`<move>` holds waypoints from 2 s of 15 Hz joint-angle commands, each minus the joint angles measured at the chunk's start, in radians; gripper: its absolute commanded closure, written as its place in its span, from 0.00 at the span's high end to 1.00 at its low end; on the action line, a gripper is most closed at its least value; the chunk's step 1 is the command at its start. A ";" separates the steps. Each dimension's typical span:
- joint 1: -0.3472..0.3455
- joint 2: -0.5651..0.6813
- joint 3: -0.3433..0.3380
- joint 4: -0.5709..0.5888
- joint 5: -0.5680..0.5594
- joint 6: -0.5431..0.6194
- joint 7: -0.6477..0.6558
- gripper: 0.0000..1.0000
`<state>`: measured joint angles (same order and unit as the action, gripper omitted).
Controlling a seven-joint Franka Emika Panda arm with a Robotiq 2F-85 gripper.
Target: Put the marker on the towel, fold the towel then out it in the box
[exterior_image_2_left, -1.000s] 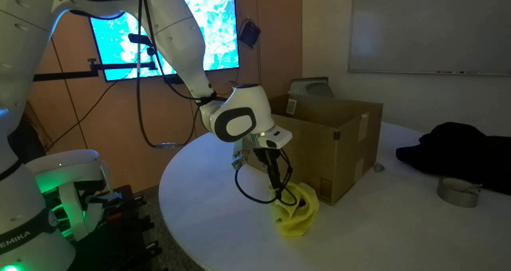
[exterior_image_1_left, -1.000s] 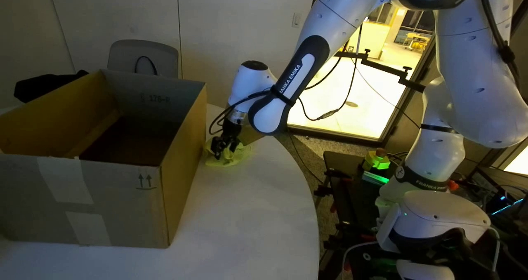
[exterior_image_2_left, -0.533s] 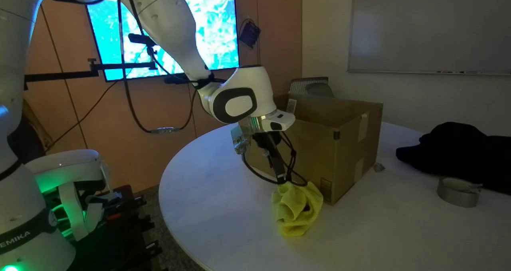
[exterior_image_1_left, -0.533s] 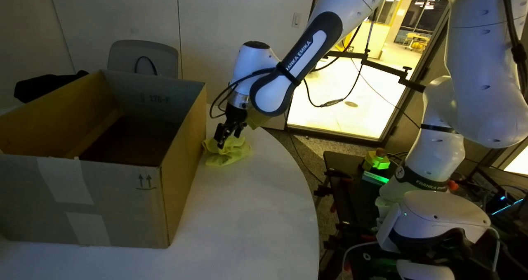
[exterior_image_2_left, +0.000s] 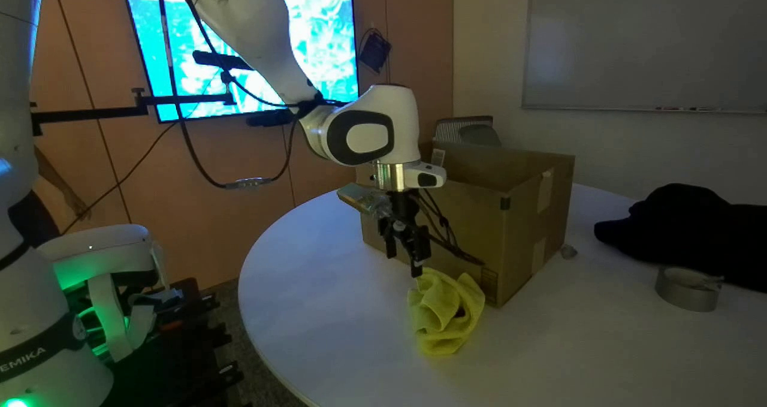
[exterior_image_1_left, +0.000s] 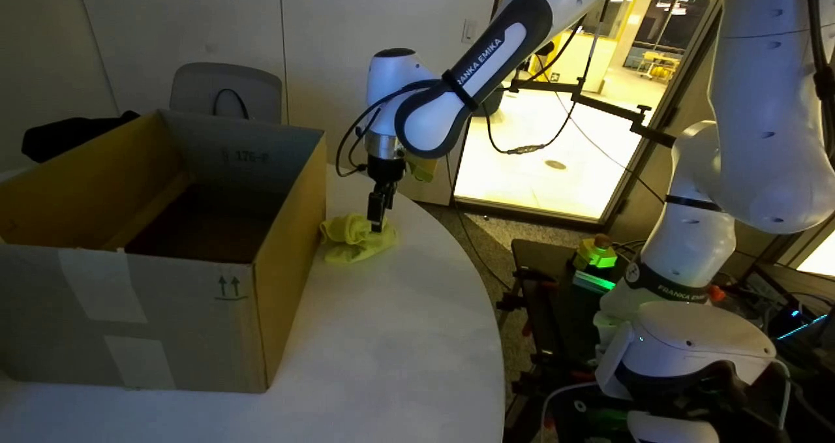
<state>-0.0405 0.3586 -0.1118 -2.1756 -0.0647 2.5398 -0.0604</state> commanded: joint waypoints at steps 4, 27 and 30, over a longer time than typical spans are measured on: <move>-0.070 0.148 0.032 0.109 0.013 0.064 -0.105 1.00; -0.291 0.517 0.155 0.566 0.040 -0.127 -0.431 0.23; -0.306 0.482 0.160 0.563 0.063 -0.197 -0.430 0.10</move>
<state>-0.3309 0.8410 0.0399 -1.6443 -0.0281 2.4159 -0.4684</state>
